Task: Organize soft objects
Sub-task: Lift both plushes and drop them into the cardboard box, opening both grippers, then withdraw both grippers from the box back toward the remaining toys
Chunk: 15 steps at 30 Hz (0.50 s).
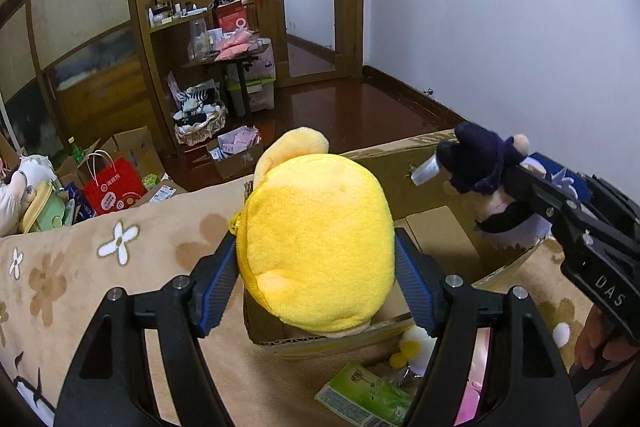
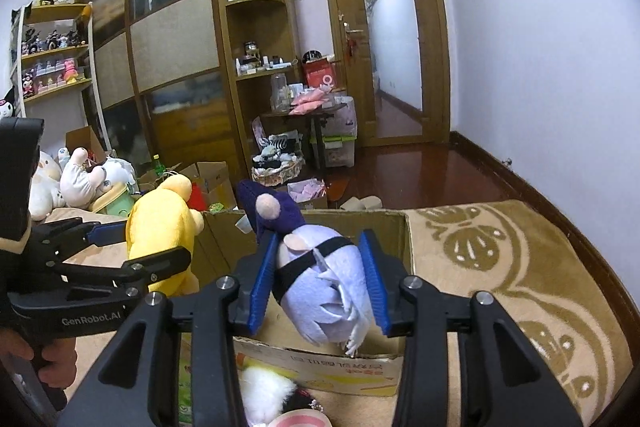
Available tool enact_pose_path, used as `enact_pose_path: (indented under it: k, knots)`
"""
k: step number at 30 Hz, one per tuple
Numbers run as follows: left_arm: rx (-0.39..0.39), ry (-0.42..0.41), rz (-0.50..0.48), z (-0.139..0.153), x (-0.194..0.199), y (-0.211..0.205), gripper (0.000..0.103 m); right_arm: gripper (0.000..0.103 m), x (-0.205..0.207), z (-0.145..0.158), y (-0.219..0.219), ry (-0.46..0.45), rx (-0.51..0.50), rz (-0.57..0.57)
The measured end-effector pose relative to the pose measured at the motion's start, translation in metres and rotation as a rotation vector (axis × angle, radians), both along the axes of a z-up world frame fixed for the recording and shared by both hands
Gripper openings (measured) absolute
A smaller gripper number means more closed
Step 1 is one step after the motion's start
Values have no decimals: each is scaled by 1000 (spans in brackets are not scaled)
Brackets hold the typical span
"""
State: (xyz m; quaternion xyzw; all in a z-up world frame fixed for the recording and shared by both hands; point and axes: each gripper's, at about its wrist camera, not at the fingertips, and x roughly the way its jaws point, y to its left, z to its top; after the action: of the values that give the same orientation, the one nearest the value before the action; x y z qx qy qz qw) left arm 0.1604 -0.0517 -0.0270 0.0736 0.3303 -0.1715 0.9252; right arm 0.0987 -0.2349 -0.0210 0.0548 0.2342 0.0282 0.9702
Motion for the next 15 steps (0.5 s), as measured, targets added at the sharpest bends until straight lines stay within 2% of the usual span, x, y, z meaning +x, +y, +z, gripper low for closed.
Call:
enact_pose_path:
  k: [4, 8, 10, 11, 12, 14, 15]
  knots:
    - [6, 12, 26, -3, 2, 3, 78, 46, 5, -3, -5, 18, 17, -2]
    - [3, 42, 38, -7, 4, 4, 87, 47, 8, -8, -10, 37, 47, -15]
    - [12, 52, 44, -9, 4, 5, 88, 49, 10, -11, -14, 49, 54, -21]
    - [14, 60, 43, -9, 4, 6, 89, 51, 11, -12, -16, 49, 53, -23]
    - [20, 69, 45, -10, 4, 6, 90, 58, 12, -13, -17, 50, 51, -27]
    - [34, 76, 49, -12, 3, 6, 97, 68, 11, -13, -18, 49, 56, -39]
    - [40, 72, 47, -13, 2, 6, 97, 68, 10, -13, -19, 48, 60, -43]
